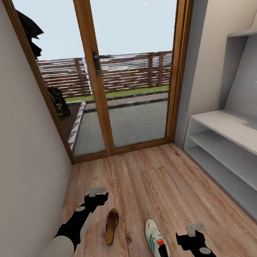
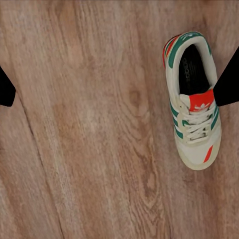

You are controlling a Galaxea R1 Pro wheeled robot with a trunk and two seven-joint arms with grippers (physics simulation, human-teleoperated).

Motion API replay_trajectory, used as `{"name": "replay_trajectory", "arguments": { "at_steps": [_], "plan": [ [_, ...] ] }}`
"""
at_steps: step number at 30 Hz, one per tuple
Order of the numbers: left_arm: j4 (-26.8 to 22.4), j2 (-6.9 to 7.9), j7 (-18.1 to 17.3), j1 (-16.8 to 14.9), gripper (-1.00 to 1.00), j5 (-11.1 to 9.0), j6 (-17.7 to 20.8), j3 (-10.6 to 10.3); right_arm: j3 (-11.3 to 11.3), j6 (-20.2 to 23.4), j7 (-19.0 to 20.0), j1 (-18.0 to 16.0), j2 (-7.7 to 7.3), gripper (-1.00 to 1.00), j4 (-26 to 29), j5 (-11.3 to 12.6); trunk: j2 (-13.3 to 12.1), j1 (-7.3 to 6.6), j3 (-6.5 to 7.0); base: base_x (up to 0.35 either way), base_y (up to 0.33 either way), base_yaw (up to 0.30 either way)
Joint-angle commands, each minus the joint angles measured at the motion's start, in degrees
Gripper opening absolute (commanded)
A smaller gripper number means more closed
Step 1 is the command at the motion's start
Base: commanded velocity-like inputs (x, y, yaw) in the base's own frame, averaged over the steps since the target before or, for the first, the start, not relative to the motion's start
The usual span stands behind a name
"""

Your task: Pick up the two gym shoes and the two sandals from the corridor floor and place them onto the hallstand (shoe rack) in the corridor, making sure they are on the rack and not on the floor. Arrange them so the two gym shoes are next to each other and the two sandals are next to each other.

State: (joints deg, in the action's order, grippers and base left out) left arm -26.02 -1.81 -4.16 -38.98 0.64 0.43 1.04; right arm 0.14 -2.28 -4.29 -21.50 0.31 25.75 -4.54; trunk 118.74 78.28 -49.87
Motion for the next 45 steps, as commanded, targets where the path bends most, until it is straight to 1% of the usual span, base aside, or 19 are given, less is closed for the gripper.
{"name": "replay_trajectory", "arguments": {
  "at_steps": [1, 11, 18, 21, 25, 29, 30, 40, 44, 45],
  "plan": [
    [-0.12, 0.0, -0.34, -0.03, 1.0, 0.07, 0.11, 0.12, 0.02, -0.1, -0.28, -0.03, 0.02, 1.0, -0.05, -0.47, 0.44, 0.22, -0.32, 0.0, 0.0, 0.078],
    [-0.49, 0.15, -0.89, 0.03, 1.0, 0.07, 0.5, -0.09, 0.03, -0.1, -0.16, -0.03, 0.04, 1.0, -0.16, -0.47, 4.45, 2.41, -2.98, 0.0, 0.0, 0.114],
    [-0.71, 0.11, -0.9, -0.05, 1.0, 0.07, 0.71, -1.12, 0.04, -0.1, -0.06, -0.03, 0.04, 1.0, -0.17, -0.47, 7.26, 3.95, -4.86, 0.0, 0.0, 0.044],
    [-1.72, -0.01, -0.89, -0.1, 1.0, 0.07, 1.86, -1.43, 0.04, -0.1, -0.02, -0.03, 0.04, 1.0, -0.17, -0.47, 8.46, 4.61, -5.67, 0.0, 0.0, 0.009],
    [-4.59, -0.12, -0.97, -0.1, 1.0, 0.07, 5.88, -1.64, 0.04, -0.1, -0.01, -0.03, 0.04, 1.0, -0.17, -0.47, 10.06, 5.49, -6.75, 0.0, 0.0, 0.004],
    [-6.63, -0.12, -1.01, -0.02, 1.0, 0.07, 7.48, -1.74, 0.02, -0.1, -0.01, -0.03, 0.02, 1.0, -0.17, -0.47, 11.67, 6.36, -7.83, 0.0, 0.0, 0.001],
    [-7.86, -0.13, -1.02, 0.19, 1.0, 0.07, 8.15, -1.84, -0.02, -0.11, -0.02, -0.03, -0.01, 1.0, -0.17, -0.47, 12.07, 6.58, -8.1, 0.0, 0.0, 0.0],
    [-8.68, -0.05, -1.11, 0.83, 1.0, 0.07, 8.32, -2.0, 0.03, -0.42, -0.03, -0.03, -0.02, 1.0, -0.31, -0.49, 16.08, 8.78, -10.81, 0.0, 0.0, 0.0],
    [-8.69, -0.04, -1.12, 0.84, 1.0, 0.07, 8.15, -3.29, 0.11, -0.44, -0.07, -0.03, 0.03, 1.0, -0.34, -0.52, 17.68, 9.66, -11.87, 0.0, 0.0, 0.112],
    [-8.69, -0.04, -1.09, 0.84, 1.0, 0.07, 8.13, -4.0, 0.12, -0.45, -0.08, -0.03, 0.04, 1.0, -0.35, -0.5, 18.08, 9.88, -12.13, 0.0, 0.0, 0.149]
  ]
}}
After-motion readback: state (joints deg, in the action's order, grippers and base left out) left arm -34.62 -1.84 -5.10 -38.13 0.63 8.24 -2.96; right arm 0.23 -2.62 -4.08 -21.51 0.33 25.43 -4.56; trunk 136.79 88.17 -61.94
